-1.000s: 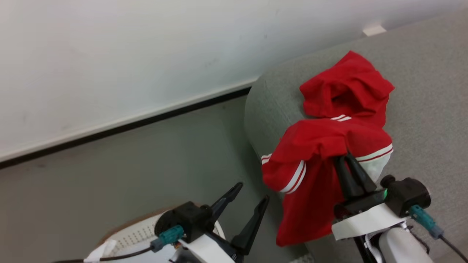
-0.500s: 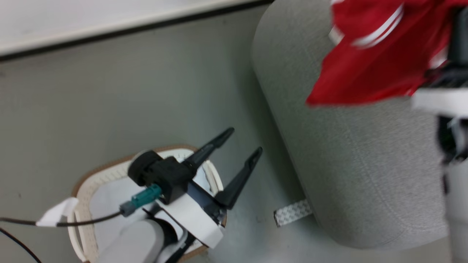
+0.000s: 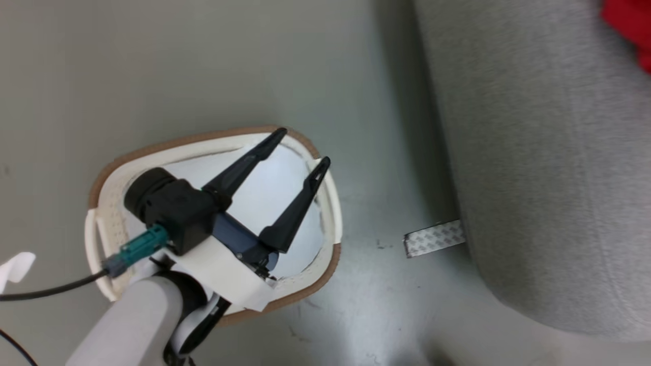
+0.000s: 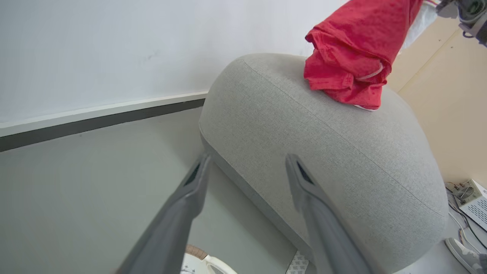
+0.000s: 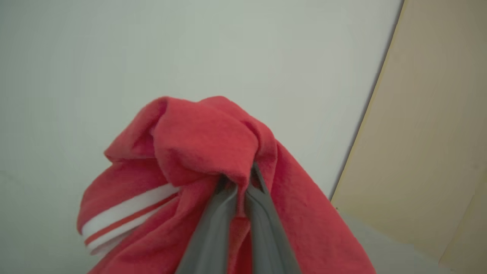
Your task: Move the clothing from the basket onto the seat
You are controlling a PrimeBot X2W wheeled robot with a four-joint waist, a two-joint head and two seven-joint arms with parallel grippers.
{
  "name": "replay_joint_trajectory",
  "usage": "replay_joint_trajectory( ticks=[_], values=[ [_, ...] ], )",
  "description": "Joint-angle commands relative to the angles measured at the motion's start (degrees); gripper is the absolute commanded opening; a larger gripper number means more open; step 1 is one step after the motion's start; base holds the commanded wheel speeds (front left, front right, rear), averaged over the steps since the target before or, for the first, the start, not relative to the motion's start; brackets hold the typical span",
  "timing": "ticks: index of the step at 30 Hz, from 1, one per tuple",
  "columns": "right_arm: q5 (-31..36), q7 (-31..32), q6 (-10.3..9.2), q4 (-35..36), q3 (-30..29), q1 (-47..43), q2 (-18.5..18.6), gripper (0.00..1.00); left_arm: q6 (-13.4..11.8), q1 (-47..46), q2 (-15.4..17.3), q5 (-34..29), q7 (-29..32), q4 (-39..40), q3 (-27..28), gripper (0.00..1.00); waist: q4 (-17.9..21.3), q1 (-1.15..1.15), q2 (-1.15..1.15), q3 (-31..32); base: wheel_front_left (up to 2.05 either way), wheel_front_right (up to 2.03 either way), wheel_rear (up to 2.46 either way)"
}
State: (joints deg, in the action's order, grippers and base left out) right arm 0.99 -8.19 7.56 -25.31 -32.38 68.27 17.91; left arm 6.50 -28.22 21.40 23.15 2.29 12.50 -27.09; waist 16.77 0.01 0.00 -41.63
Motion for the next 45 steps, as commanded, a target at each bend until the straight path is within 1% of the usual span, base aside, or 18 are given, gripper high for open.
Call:
replay_joint_trajectory(
  ticks=[1,6,7,8,9,11,13,15,19,25,29,34,35,36,37,41,45],
  values=[
    [0.61,-0.66,-0.15,-1.22,-1.58,-1.42,-0.52,0.0,-0.32,0.04,0.48,0.7,-0.46,0.18,0.32,1.0,-1.51,-0.01,0.0,-1.5,0.0,0.0,0.0],
    [4.59,-3.8,-0.14,-9.84,-9.55,-6.54,-4.53,0.0,-1.29,2.05,0.92,1.46,-0.82,-0.62,1.17,1.0,-2.14,-0.01,0.0,-1.7,0.0,0.0,0.0],
    [5.07,-4.5,-0.14,-11.43,-10.72,-7.45,-5.24,0.2,-1.48,2.42,1.04,1.49,-0.95,-0.72,1.33,1.0,-2.18,-0.01,0.0,-1.48,0.0,0.0,0.0],
    [5.38,-5.18,-0.15,-12.86,-11.73,-8.25,-6.03,0.38,-1.67,2.87,1.2,1.63,-1.03,-0.85,1.49,1.0,-2.15,-0.01,0.0,-1.15,0.0,0.0,0.0],
    [5.74,-5.69,-0.15,-14.27,-12.4,-9.17,-6.95,1.0,-1.98,3.29,1.4,1.63,-1.22,-0.99,1.81,1.0,-2.09,-0.01,0.0,-0.74,0.0,0.0,0.0],
    [6.01,-6.58,-0.14,-16.16,-12.68,-10.75,-8.7,1.0,-2.59,4.13,1.64,1.8,-1.73,-1.47,2.51,1.0,-1.84,-0.01,0.0,0.33,0.0,0.0,0.0],
    [6.34,-6.98,-0.14,-17.0,-11.36,-12.77,-9.88,1.0,-3.14,5.0,1.95,1.85,-2.38,-2.25,3.04,1.0,-1.51,-0.01,0.0,1.98,0.0,0.0,0.0],
    [4.35,-7.01,-0.15,-14.57,-9.62,-14.73,-11.12,1.0,-3.57,5.77,1.96,2.14,-3.37,-3.34,3.61,1.0,-1.32,-0.01,0.0,3.95,0.0,0.0,0.0],
    [1.4,-6.99,-0.15,-7.89,-3.5,-23.45,-13.95,1.0,-4.31,7.72,1.19,2.74,-6.73,-6.45,4.56,1.0,-1.56,-0.01,0.0,9.56,0.0,0.0,0.0],
    [-2.26,-7.01,-0.15,0.64,6.09,-38.11,-14.96,1.0,-6.12,12.45,-1.04,4.23,-13.38,-12.39,6.26,1.0,-3.23,-0.01,0.0,20.08,0.0,0.0,0.0],
    [-5.63,-7.02,-0.15,4.33,13.44,-46.73,-14.85,1.0,-7.43,16.25,-2.9,5.12,-16.39,-16.03,8.11,1.0,-5.03,-0.01,0.0,26.02,0.0,0.0,0.0],
    [-9.54,-7.01,-0.14,7.68,21.33,-55.07,-14.93,1.0,-7.05,21.72,-5.13,5.12,-17.4,-19.38,10.86,1.0,-7.5,-0.01,0.0,31.94,0.0,0.0,0.0],
    [-9.54,-7.01,-0.14,7.68,21.33,-55.07,-14.93,1.0,-7.05,21.72,-5.13,5.12,-17.4,-19.38,10.86,1.0,-7.5,-0.01,0.0,31.94,0.0,0.0,0.0],
    [-10.01,-6.95,-0.14,8.96,24.06,-57.68,-14.91,1.0,-6.61,23.63,-6.33,4.06,-17.42,-19.6,12.66,1.0,-8.5,-0.01,0.0,33.77,0.0,0.0,0.0],
    [-10.38,-6.96,-0.15,9.45,25.5,-58.98,-14.89,1.0,-6.41,24.97,-7.0,3.59,-17.4,-19.83,13.55,1.0,-8.93,-0.01,0.0,34.54,0.0,0.0,0.0],
    [-13.49,-6.95,-0.14,10.6,28.98,-63.43,-14.95,1.0,-4.74,28.91,-9.51,1.27,-17.42,-21.14,16.37,1.0,-10.6,-0.01,0.0,37.7,0.0,0.0,0.0],
    [-15.05,-6.96,-0.15,9.92,31.88,-66.57,-14.87,1.0,-3.14,31.87,-12.0,-0.95,-17.42,-22.57,19.19,1.0,-11.64,-0.01,0.0,40.28,0.0,0.0,0.0]
  ],
)
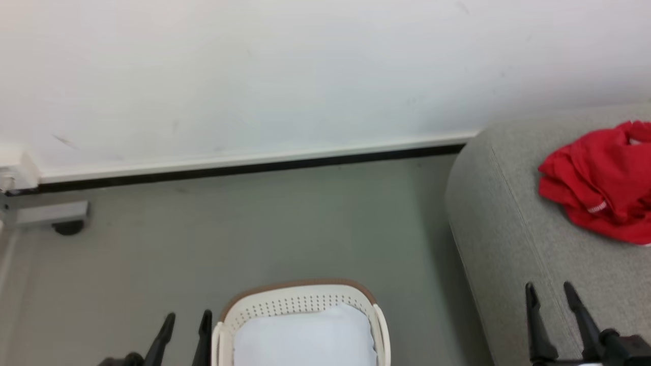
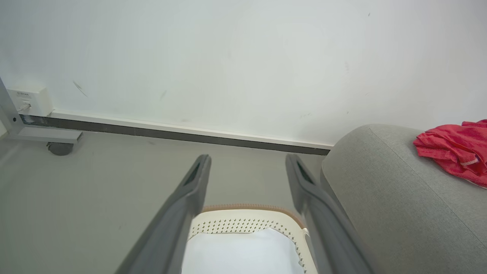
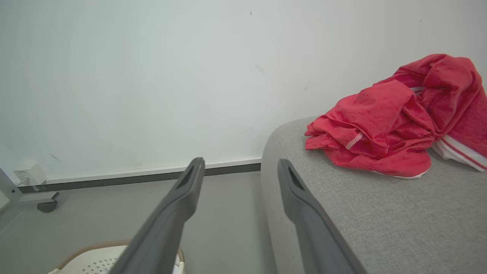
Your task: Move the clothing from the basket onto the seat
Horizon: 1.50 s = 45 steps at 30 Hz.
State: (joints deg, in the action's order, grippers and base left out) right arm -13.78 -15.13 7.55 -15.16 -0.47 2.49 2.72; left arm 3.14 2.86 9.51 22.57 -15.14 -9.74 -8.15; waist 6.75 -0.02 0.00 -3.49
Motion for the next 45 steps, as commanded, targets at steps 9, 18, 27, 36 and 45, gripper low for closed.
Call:
replay_joint_trajectory(
  ticks=[9,18,27,36,45],
  values=[
    [0.25,-0.02,-0.14,-1.42,1.93,-3.99,0.29,1.0,3.03,2.94,-3.12,-4.14,-0.01,-2.63,3.66,1.0,-2.41,0.02,0.0,4.51,0.0,0.0,0.0],
    [0.04,0.03,0.01,-3.6,2.38,-4.3,-0.35,0.0,3.65,2.85,-4.62,-4.49,0.05,-5.51,4.08,0.0,-2.29,0.02,0.0,5.06,0.0,0.0,0.0],
    [-8.76,2.33,0.0,-3.39,1.54,-3.53,-0.32,0.0,3.73,1.54,-4.97,3.7,2.51,-5.85,5.3,0.0,-2.58,0.02,0.0,4.96,0.0,0.0,0.0],
    [-17.62,4.69,-0.01,-2.77,0.65,-2.52,-0.17,0.0,3.82,0.15,-5.18,12.01,4.9,-5.59,6.48,0.0,-2.9,0.02,0.0,4.83,0.0,0.0,0.0],
    [-25.6,6.86,-0.02,-2.2,-0.17,-1.61,-0.03,0.0,3.89,-1.12,-5.35,19.52,7.08,-5.37,7.55,0.0,-3.22,0.02,0.0,4.7,0.0,0.0,0.0]
  ],
)
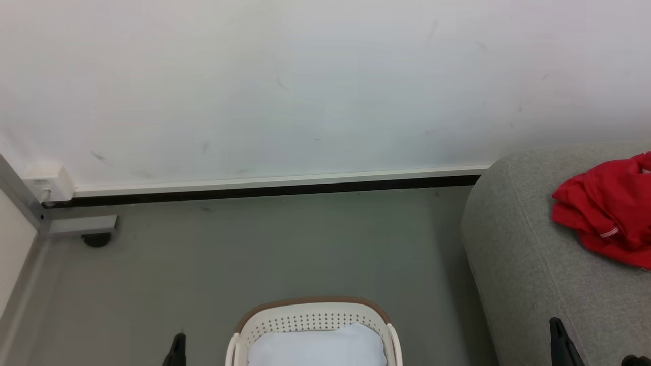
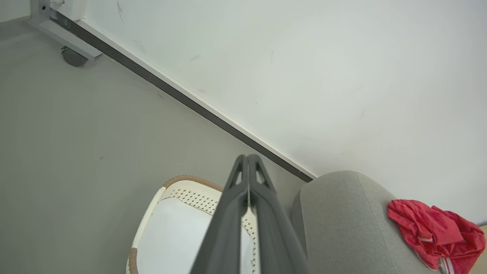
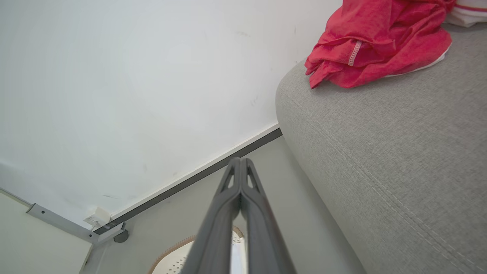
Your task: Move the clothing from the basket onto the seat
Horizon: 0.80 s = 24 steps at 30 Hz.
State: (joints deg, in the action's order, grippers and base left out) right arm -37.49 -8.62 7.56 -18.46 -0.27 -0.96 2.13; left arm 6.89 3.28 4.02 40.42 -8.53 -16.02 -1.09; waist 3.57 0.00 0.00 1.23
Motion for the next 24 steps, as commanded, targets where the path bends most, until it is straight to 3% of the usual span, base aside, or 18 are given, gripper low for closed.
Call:
replay_joint_trajectory(
  ticks=[1,24],
  values=[
    [-2.71,0.56,-0.03,1.16,-0.46,1.93,0.57,0.0,0.13,-1.68,0.12,2.49,0.68,0.94,0.6,0.0,-0.07,0.0,0.0,-0.03,0.0,0.0,0.0],
    [-19.62,5.18,-0.05,2.31,-2.27,3.8,0.79,0.0,0.32,-4.32,-0.28,18.44,5.38,1.34,2.94,0.0,-0.89,0.0,0.0,-0.35,0.0,0.0,0.0]
  ],
)
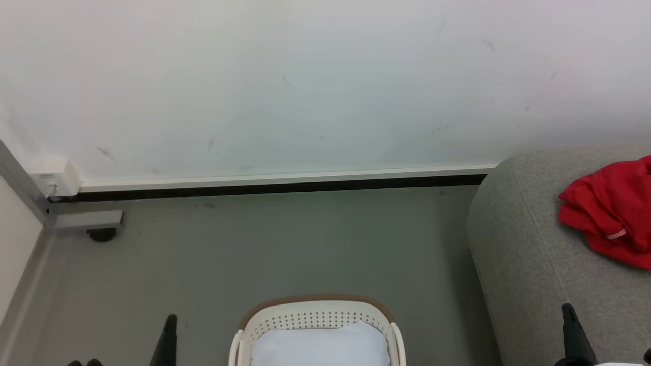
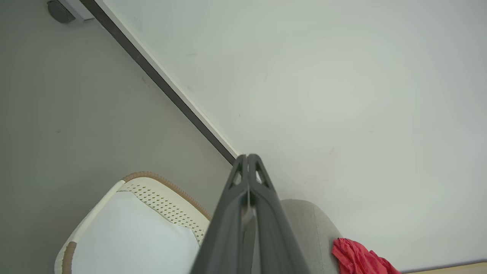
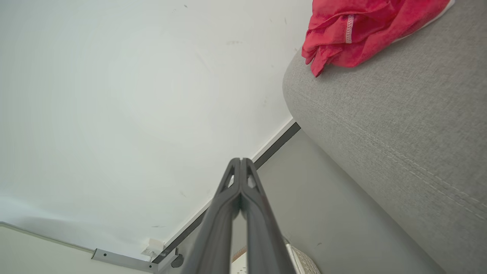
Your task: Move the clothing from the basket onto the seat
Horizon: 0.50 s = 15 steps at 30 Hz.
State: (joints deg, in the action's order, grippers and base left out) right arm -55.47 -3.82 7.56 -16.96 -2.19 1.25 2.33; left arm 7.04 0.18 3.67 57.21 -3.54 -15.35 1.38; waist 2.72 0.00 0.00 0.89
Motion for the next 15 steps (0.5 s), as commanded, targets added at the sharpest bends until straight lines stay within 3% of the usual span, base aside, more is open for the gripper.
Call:
replay_joint_trajectory(
  ticks=[1,15],
  values=[
    [-2.27,0.61,-0.06,0.85,-0.43,1.65,0.59,0.0,0.18,-1.34,0.04,2.22,0.59,0.69,0.55,0.0,-0.08,0.0,0.0,-0.03,0.0,0.0,0.0],
    [-10.17,2.79,-0.07,1.41,-1.29,2.51,0.67,0.0,0.29,-2.59,-0.13,9.7,2.74,0.86,1.64,0.0,-0.54,0.0,0.0,-0.21,0.0,0.0,0.0]
  ],
)
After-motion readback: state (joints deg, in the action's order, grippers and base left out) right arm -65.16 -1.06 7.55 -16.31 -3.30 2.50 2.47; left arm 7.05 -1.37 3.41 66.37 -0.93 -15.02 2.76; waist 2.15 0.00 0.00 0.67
